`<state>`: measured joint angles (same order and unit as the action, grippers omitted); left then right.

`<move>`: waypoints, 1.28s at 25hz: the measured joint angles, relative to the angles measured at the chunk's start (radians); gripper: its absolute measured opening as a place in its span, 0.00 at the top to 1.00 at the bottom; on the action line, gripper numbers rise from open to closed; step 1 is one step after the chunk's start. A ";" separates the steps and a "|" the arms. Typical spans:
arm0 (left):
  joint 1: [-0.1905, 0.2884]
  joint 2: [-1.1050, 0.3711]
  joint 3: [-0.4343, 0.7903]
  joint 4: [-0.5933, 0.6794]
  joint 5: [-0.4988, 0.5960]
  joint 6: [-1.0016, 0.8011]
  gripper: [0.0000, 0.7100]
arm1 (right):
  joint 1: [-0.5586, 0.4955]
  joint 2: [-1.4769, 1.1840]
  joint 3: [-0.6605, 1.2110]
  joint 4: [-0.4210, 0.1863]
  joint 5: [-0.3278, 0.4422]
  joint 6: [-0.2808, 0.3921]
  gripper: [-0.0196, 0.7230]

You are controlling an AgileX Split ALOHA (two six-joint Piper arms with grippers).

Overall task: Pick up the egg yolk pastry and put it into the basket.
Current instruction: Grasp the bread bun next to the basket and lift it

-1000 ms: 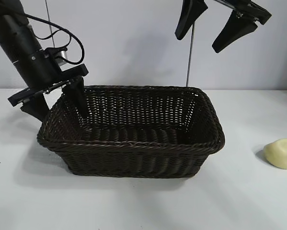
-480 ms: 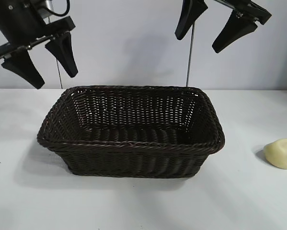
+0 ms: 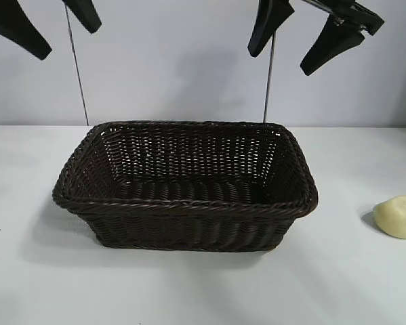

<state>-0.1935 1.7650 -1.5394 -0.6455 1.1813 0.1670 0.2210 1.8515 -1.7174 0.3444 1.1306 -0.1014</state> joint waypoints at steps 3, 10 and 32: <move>0.000 0.000 0.028 -0.001 -0.011 0.010 0.23 | 0.000 0.000 0.000 0.000 0.000 0.000 0.18; -0.005 0.000 0.027 -0.005 -0.033 0.014 0.23 | 0.000 0.000 0.000 0.000 0.000 0.000 0.18; -0.046 0.000 0.027 0.023 -0.059 0.016 0.23 | -0.069 0.000 0.000 -0.092 0.091 0.000 0.20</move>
<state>-0.2399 1.7650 -1.5120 -0.6228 1.1220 0.1835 0.1518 1.8515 -1.7174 0.2525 1.2219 -0.1014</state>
